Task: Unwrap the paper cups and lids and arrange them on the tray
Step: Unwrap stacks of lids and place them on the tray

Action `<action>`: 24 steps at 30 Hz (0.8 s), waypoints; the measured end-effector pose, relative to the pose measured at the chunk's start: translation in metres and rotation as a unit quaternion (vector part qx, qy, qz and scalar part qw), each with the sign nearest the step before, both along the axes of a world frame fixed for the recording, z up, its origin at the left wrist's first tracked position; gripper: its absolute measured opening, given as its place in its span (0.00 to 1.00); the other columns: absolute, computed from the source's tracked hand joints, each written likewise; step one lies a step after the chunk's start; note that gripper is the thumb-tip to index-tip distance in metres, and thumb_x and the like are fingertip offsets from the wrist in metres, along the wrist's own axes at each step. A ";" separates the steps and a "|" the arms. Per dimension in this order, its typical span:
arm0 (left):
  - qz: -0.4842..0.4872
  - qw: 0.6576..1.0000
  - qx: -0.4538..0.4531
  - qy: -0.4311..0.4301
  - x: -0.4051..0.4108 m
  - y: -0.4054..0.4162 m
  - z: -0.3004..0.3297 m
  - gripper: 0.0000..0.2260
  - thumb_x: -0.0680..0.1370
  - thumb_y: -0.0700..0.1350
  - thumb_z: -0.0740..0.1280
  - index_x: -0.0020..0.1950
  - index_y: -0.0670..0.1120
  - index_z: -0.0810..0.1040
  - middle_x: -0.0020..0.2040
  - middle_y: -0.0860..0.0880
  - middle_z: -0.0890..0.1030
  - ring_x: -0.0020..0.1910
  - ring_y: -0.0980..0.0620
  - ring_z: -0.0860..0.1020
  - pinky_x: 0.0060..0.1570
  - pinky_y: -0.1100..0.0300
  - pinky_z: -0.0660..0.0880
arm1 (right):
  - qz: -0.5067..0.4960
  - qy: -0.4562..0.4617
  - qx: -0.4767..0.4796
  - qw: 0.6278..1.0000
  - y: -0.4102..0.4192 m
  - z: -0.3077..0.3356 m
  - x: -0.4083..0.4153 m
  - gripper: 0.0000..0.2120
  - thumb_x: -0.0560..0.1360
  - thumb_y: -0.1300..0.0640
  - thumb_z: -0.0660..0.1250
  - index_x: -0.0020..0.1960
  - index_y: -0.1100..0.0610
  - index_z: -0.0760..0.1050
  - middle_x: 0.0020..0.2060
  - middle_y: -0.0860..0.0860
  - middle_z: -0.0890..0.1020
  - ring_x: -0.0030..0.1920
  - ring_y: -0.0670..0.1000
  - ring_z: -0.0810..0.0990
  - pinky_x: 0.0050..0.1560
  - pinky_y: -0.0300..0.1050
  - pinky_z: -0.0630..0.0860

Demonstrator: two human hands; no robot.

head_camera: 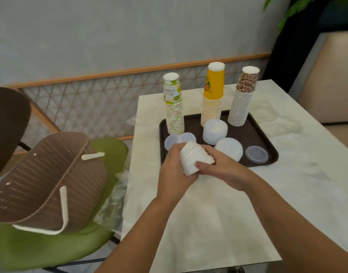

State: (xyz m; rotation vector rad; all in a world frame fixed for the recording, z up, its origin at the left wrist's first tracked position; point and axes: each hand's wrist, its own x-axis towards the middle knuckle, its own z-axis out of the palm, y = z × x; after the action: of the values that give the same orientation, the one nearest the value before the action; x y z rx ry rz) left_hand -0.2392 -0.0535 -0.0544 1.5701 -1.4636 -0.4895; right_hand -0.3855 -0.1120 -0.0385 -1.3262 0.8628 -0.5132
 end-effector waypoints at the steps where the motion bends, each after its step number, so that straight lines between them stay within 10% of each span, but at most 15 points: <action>1: -0.016 1.000 0.009 -0.002 -0.010 -0.006 0.001 0.29 0.67 0.45 0.78 0.61 0.53 0.66 0.54 0.58 0.71 0.51 0.60 0.71 0.44 0.76 0.71 | -0.009 0.017 -0.007 1.000 -0.004 -0.001 -0.011 0.25 0.70 0.51 0.71 0.63 0.45 0.66 0.55 0.41 0.77 0.55 0.43 0.77 0.47 0.33 0.77; 8: -0.249 0.959 0.130 0.029 -0.055 -0.054 0.007 0.31 0.66 0.47 0.79 0.59 0.57 0.62 0.63 0.58 0.69 0.61 0.59 0.72 0.51 0.69 0.75 | -0.038 0.050 0.000 0.998 -0.031 -0.016 -0.091 0.37 0.64 0.54 0.79 0.68 0.49 0.66 0.58 0.48 0.78 0.60 0.49 0.76 0.60 0.49 0.76; 12: -0.289 0.935 0.190 0.076 -0.070 -0.084 0.011 0.26 0.69 0.48 0.76 0.59 0.56 0.65 0.62 0.57 0.72 0.63 0.55 0.73 0.58 0.56 0.77 | -0.033 0.070 -0.048 0.996 -0.042 -0.018 -0.120 0.37 0.67 0.61 0.77 0.70 0.50 0.64 0.58 0.47 0.76 0.60 0.48 0.76 0.54 0.42 0.78; 19: -0.297 0.928 0.209 0.087 -0.106 -0.129 0.015 0.37 0.68 0.42 0.77 0.68 0.61 0.61 0.59 0.63 0.70 0.57 0.62 0.73 0.51 0.70 0.75 | -0.065 0.078 -0.111 0.989 -0.073 -0.023 -0.152 0.37 0.65 0.59 0.78 0.68 0.46 0.64 0.57 0.44 0.76 0.58 0.46 0.76 0.54 0.43 0.79; 24: -0.299 0.931 0.201 0.058 -0.126 -0.159 0.010 0.32 0.67 0.43 0.77 0.67 0.55 0.68 0.60 0.56 0.73 0.61 0.55 0.72 0.57 0.62 0.74 | -0.072 0.088 -0.116 0.987 -0.100 -0.032 -0.166 0.37 0.65 0.58 0.78 0.66 0.42 0.61 0.55 0.38 0.73 0.55 0.39 0.75 0.45 0.30 0.75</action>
State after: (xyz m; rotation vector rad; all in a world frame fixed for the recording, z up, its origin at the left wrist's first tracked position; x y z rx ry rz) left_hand -0.3650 -0.2128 -0.0441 1.3317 -1.8226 -1.2843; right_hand -0.5515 -0.2118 -0.0702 -1.5447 1.0745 -0.6310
